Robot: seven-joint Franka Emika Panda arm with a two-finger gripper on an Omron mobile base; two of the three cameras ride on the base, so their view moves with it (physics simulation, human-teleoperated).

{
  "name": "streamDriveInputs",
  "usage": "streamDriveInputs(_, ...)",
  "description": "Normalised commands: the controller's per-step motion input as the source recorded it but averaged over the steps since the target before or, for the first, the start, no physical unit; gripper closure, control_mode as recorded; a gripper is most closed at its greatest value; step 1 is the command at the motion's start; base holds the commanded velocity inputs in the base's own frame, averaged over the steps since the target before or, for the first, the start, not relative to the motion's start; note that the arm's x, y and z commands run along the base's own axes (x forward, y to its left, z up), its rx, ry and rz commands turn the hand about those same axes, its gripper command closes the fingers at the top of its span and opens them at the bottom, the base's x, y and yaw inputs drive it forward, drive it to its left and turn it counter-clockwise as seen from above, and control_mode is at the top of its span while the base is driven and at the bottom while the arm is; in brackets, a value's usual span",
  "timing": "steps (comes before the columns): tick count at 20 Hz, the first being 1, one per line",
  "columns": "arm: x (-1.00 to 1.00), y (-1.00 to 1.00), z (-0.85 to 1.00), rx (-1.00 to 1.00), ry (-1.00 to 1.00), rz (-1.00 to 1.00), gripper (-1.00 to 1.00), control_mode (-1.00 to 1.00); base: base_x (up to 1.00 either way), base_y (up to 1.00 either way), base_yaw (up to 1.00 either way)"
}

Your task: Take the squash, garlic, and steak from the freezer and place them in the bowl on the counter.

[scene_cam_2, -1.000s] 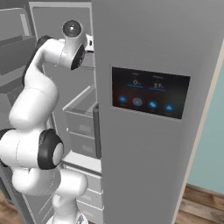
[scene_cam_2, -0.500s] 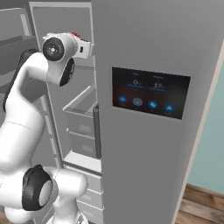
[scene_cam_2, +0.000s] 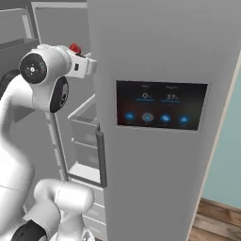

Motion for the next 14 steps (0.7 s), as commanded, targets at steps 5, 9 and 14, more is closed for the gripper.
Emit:
streamDriveInputs(5, -1.0, -0.25, -0.4, 0.0, 0.09, -0.03, 1.0, -1.0, 0.0, 0.0, 0.0)
streamDriveInputs(9, -0.5, -0.11, -0.21, 0.0, 0.05, -0.01, 1.0, 1.0, -0.5, -0.06, -0.01)
streamDriveInputs(14, 0.0, 0.0, 0.0, 0.0, 0.0, 0.0, 1.0, 1.0, -1.0, 0.0, 0.0)
